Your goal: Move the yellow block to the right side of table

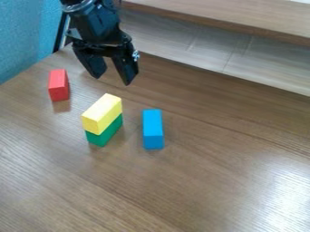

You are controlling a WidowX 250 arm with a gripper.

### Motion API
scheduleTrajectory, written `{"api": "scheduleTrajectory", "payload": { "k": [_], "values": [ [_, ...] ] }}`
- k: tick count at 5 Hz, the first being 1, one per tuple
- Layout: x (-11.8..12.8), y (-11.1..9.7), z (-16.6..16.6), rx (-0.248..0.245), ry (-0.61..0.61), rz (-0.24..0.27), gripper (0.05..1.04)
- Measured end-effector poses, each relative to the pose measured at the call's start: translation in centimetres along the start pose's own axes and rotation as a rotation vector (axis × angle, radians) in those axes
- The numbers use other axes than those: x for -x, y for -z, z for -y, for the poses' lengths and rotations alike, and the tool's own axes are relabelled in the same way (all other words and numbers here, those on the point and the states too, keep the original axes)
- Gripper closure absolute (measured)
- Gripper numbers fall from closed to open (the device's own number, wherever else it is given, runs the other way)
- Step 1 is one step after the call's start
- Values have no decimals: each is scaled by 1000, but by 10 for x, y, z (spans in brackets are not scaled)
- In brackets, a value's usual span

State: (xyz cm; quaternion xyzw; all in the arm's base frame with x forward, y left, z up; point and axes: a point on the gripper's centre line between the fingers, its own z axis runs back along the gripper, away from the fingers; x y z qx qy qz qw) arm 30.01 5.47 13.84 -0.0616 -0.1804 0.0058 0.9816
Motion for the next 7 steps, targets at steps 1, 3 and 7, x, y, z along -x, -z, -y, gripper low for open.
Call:
{"api": "scheduleTrajectory", "payload": {
  "k": [1,3,7],
  "values": [
    [3,7,-1,5,-6,-25,82],
    [5,15,-12,-42,1,-77,82],
    [22,39,-30,-87,19,-164,82]
  ]
}}
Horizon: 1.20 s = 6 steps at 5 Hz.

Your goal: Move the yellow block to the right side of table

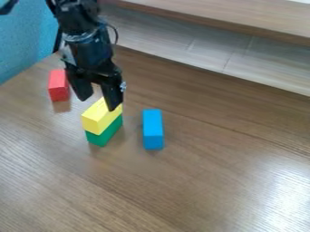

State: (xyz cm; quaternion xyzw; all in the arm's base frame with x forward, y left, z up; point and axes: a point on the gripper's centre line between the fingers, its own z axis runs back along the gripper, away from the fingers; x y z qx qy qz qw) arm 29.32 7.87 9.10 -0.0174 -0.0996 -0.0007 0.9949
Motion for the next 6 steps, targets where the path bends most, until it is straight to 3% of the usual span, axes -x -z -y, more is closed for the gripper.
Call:
{"api": "scheduleTrajectory", "payload": {
  "k": [1,3,4,5,6],
  "values": [
    [1,4,1,8,-15,5,82],
    [4,25,-4,-19,-42,-40,115],
    [7,32,-4,-39,-60,-33,406],
    [6,32,-4,-35,-69,-25,484],
    [0,30,14,-2,-29,-34,485]
  ]
}}
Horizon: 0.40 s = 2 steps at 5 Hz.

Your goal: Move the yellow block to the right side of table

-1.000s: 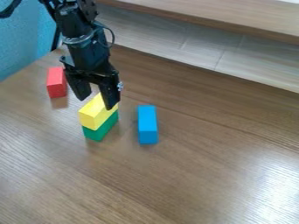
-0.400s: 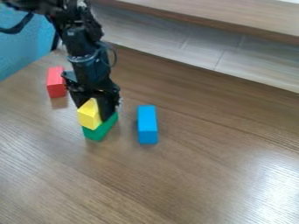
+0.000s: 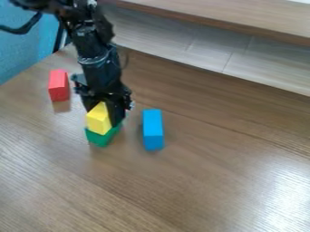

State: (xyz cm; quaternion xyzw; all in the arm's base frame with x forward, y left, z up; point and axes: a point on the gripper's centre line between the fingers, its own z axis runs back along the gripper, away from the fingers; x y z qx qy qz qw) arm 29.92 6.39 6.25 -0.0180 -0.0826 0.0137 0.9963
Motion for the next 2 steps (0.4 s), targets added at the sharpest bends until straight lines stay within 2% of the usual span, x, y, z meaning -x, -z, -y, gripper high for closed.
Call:
{"api": "scheduleTrajectory", "payload": {
  "k": [1,2],
  "values": [
    [-23,-15,29,35,87,30,485],
    [-42,-9,60,44,168,10,485]
  ]
}}
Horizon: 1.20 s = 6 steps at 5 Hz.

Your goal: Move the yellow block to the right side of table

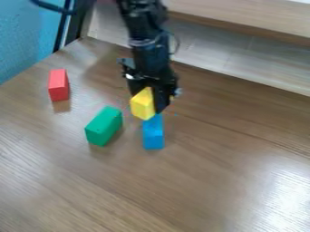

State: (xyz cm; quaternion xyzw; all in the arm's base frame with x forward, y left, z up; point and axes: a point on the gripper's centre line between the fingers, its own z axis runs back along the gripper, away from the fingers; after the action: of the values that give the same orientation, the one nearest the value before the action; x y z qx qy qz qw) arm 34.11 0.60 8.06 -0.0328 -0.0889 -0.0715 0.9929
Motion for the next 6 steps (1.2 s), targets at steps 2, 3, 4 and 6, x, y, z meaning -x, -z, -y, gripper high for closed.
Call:
{"api": "scheduleTrajectory", "payload": {
  "k": [2,3,4,6],
  "values": [
    [-19,25,42,18,122,-60,485],
    [-18,32,53,22,146,-71,485],
    [-17,44,55,14,143,-96,485],
    [-23,58,59,-6,141,-103,485]
  ]
}}
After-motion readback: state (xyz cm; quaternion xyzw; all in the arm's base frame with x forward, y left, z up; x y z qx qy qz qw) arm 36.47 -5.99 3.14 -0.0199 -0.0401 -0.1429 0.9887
